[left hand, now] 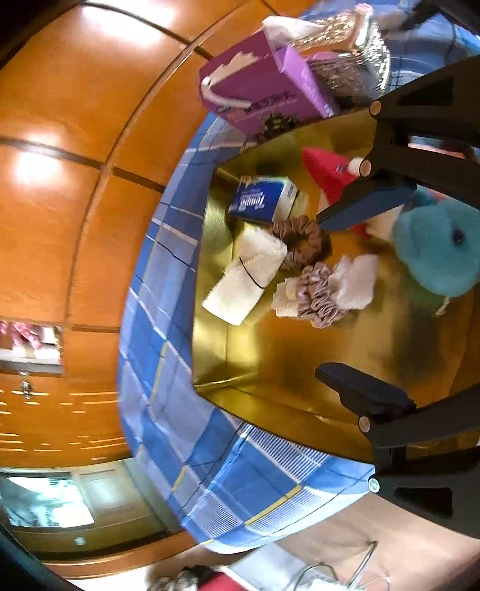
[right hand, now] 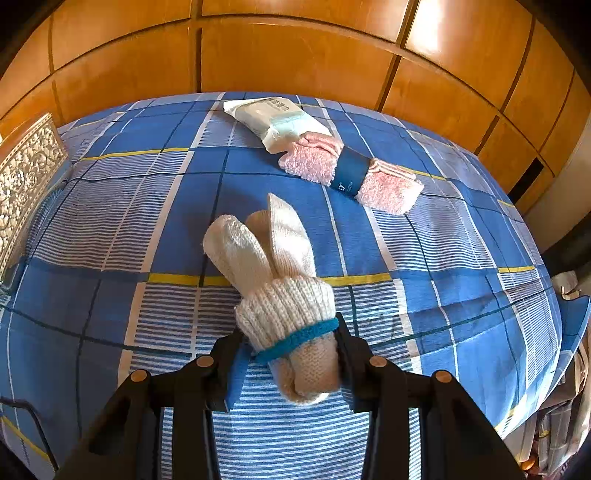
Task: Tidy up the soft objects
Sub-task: 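Carry the crochet piece with the left tool into the gold tray and release, then carry the white knit gloves with the right tool into the gold tray and release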
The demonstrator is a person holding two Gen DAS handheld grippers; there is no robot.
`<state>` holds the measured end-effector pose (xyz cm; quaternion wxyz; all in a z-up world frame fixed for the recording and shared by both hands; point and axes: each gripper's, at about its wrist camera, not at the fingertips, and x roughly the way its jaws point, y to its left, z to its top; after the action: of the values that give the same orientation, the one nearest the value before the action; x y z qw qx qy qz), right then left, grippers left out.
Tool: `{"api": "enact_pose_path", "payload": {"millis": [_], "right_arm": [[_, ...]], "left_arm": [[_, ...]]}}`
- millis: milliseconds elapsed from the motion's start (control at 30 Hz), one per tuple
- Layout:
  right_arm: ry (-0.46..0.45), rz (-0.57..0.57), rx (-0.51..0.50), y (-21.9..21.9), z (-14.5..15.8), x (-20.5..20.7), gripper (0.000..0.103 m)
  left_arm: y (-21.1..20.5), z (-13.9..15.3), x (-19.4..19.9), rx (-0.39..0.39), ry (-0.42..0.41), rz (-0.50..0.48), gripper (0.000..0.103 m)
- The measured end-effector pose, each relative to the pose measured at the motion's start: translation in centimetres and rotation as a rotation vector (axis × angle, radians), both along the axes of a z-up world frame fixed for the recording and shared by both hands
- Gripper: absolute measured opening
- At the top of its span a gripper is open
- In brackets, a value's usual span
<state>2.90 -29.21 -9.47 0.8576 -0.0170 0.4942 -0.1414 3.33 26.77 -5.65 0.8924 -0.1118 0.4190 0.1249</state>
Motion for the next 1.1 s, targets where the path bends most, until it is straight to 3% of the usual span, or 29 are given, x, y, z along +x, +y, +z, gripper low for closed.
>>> {"api": "enact_pose_path", "payload": {"millis": [333,567,833,1100], "right_arm": [[0.029,0.027,0.115,0.3,1.6,3.6,0.038],[-0.034,0.131,0.159,3.4,5.9,7.8,0.038],[-0.053,0.244,0.199,9.1,9.9,14.7,0.038],[-0.077,0.434,0.231,18.6,13.3,18.7,0.038]], "left_arm": [[-3.4,2.2,-2.3,0.103,-0.084,-0.067,0.077],[-4.1,2.7,-2.6,0.117,-0.106,-0.084,0.078],[-4.2,2.9,-2.9,0.121,-0.117,-0.090,0.078],[-4.4,2.6,-2.8,0.125,-0.110,-0.097,0.078]]}}
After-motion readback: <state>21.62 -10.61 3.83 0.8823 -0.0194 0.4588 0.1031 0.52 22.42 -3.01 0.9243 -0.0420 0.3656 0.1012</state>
